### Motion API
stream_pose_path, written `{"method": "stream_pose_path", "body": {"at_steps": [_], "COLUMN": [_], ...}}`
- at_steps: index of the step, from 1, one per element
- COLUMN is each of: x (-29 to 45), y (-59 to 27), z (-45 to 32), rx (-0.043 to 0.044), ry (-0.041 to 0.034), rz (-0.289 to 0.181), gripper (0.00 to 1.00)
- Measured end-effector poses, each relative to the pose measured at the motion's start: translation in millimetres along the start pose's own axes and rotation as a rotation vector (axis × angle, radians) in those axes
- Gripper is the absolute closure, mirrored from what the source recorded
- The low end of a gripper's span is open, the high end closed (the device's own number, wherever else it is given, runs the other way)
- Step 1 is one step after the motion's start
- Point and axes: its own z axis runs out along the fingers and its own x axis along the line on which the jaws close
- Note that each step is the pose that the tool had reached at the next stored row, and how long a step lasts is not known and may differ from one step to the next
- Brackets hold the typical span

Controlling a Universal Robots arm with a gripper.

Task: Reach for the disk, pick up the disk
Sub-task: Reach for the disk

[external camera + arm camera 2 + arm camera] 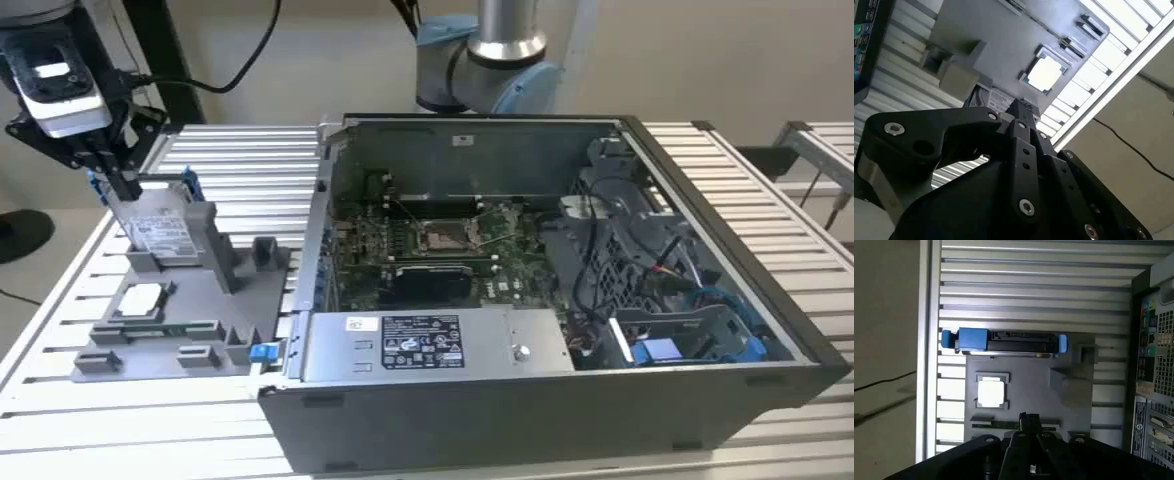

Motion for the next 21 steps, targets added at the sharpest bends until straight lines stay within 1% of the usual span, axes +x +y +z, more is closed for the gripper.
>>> {"method": "stream_pose_path", "body": {"at_steps": [14, 17, 21], "x": [0.0, -0.1, -0.4], "y": [0.8, 7.0, 23.1], "z": [0.0, 0.3, 1.1], "rx": [0.0001, 0.0001, 0.0000], "ry": [0.0001, 0.0001, 0.0000], "rz": [0.000, 0.000, 0.000], "gripper": [1.00, 1.00, 1.00]}}
